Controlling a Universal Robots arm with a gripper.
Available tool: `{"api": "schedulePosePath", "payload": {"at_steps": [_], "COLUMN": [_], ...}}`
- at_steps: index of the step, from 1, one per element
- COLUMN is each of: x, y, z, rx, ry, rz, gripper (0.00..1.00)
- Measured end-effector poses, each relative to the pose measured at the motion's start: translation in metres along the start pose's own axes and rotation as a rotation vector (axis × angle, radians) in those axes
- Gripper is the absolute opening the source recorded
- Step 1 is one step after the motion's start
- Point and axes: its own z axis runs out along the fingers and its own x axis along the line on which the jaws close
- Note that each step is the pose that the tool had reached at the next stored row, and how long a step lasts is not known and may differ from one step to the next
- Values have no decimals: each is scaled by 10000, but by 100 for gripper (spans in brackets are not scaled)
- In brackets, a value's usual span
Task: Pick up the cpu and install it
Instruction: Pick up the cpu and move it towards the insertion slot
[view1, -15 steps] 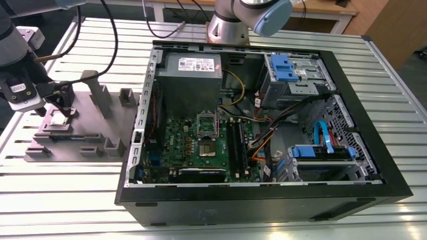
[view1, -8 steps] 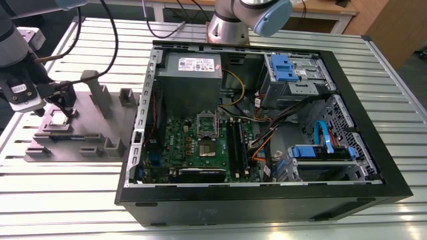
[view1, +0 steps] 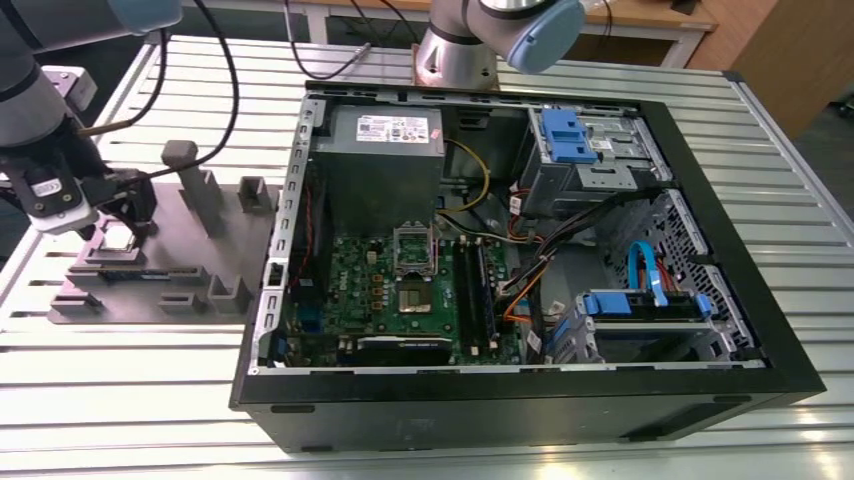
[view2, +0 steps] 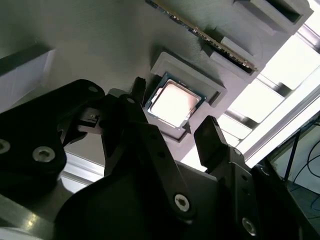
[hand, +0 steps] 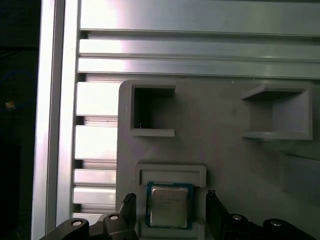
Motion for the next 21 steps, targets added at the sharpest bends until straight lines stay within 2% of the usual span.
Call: {"api": "schedulePosePath", "payload": {"at_steps": [6, 21], "x": [0, -1], "y": [-2, -2], "z": [36, 54], "rx": [0, 0], "ry": [1, 1], "rz": [1, 1], "gripper": [66, 65]}}
